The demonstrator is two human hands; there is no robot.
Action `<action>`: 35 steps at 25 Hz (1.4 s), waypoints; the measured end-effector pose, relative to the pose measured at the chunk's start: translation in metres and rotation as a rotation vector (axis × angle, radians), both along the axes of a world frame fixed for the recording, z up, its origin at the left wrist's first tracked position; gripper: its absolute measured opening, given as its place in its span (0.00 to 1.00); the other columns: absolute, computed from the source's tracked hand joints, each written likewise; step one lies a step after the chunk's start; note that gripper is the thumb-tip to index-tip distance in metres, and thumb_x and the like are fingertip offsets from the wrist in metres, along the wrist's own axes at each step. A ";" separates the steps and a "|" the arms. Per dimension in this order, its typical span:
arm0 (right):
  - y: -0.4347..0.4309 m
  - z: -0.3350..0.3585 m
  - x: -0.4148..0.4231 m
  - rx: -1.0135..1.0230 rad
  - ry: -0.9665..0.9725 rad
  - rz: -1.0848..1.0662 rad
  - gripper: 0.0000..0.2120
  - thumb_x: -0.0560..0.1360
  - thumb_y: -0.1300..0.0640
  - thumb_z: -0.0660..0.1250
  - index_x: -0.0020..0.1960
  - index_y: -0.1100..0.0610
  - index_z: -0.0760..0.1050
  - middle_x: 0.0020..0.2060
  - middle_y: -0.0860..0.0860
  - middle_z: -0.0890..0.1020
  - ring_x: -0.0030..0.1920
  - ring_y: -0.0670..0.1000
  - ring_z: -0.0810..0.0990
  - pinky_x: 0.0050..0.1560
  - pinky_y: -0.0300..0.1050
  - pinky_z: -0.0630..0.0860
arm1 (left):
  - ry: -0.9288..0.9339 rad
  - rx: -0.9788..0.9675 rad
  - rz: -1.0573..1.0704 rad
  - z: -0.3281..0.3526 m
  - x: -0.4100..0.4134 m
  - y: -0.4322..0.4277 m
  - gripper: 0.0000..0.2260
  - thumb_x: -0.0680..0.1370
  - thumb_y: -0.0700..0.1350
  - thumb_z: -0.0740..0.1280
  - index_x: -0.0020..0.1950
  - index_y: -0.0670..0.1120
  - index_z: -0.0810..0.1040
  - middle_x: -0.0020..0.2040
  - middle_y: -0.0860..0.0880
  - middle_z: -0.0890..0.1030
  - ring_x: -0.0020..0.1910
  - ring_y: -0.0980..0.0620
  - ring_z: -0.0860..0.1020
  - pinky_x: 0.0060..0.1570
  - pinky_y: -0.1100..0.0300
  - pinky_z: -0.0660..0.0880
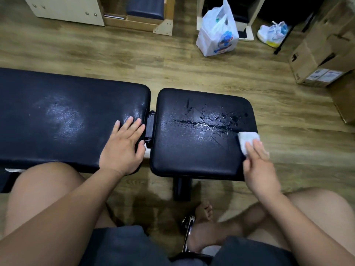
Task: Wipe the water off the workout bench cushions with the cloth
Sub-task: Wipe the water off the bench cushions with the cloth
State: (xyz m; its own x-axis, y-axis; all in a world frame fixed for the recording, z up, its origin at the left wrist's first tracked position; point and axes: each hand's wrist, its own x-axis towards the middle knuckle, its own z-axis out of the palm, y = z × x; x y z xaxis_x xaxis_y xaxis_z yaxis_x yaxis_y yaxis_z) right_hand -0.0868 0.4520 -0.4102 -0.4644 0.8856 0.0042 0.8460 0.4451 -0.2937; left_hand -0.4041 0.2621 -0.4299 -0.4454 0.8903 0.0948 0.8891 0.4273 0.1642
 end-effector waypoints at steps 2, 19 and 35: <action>0.008 0.007 -0.001 -0.030 0.039 -0.205 0.24 0.74 0.62 0.55 0.69 0.64 0.71 0.71 0.64 0.68 0.67 0.66 0.71 0.69 0.57 0.66 | 0.003 -0.006 0.001 0.001 0.001 0.000 0.27 0.77 0.53 0.51 0.72 0.43 0.70 0.74 0.47 0.68 0.76 0.47 0.61 0.75 0.45 0.52; -0.064 -0.002 -0.193 -0.047 -0.217 0.727 0.30 0.77 0.63 0.54 0.78 0.58 0.53 0.78 0.53 0.51 0.78 0.55 0.46 0.77 0.52 0.45 | -0.015 0.016 -0.009 0.006 0.002 -0.001 0.25 0.77 0.52 0.52 0.70 0.43 0.73 0.73 0.46 0.69 0.75 0.46 0.62 0.76 0.45 0.52; 0.047 0.004 -0.063 0.013 -0.036 -0.279 0.27 0.74 0.67 0.56 0.73 0.59 0.64 0.72 0.62 0.67 0.67 0.65 0.71 0.66 0.49 0.68 | 0.025 0.022 -0.007 0.001 0.004 0.000 0.24 0.78 0.50 0.53 0.70 0.42 0.73 0.73 0.45 0.69 0.75 0.45 0.63 0.74 0.42 0.55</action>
